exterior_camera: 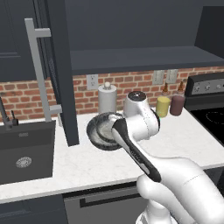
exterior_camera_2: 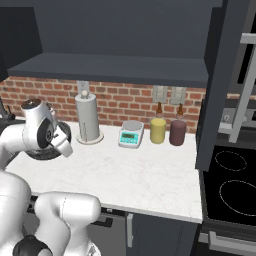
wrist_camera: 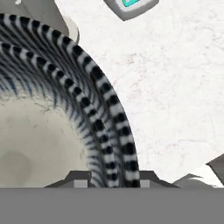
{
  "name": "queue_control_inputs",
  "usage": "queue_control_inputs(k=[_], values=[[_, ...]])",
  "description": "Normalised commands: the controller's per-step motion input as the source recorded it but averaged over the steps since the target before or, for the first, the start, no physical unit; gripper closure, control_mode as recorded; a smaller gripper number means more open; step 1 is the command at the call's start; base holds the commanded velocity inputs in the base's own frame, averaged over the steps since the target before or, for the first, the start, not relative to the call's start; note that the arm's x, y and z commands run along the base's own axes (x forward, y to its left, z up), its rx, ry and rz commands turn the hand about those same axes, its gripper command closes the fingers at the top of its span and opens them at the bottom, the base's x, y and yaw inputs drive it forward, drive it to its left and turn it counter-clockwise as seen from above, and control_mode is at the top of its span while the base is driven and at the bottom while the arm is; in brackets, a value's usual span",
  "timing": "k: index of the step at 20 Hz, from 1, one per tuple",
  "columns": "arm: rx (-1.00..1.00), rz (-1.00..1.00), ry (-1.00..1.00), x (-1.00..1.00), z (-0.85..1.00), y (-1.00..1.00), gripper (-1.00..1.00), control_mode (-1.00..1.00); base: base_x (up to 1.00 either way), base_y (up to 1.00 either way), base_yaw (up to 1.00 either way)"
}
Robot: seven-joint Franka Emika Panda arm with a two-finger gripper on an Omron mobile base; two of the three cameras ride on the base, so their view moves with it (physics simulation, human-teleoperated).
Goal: Pick up the bowls on the counter and stack them on top of one another in the open cabinet. Place the smaller bowl on top of the larger bowl.
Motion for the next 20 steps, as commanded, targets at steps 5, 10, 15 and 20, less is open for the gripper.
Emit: queue_control_inputs(k=[5,10,15,20], values=[[0.04,0.0,-0.23,-0.6,1.0,-0.47,1.0,-1.0,0.0,0.0,0.0],[0.0,0.0,-0.18,-0.39,1.0,-0.25,1.0,-1.0,0.0,0.0,0.0],[0.0,0.0,-0.2,-0.09,1.0,-0.26,1.0,-1.0,0.0,0.0,0.0],[-0.01,0.0,-0.15,0.0,1.0,-0.24,1.0,-1.0,0.0,0.0,0.0]])
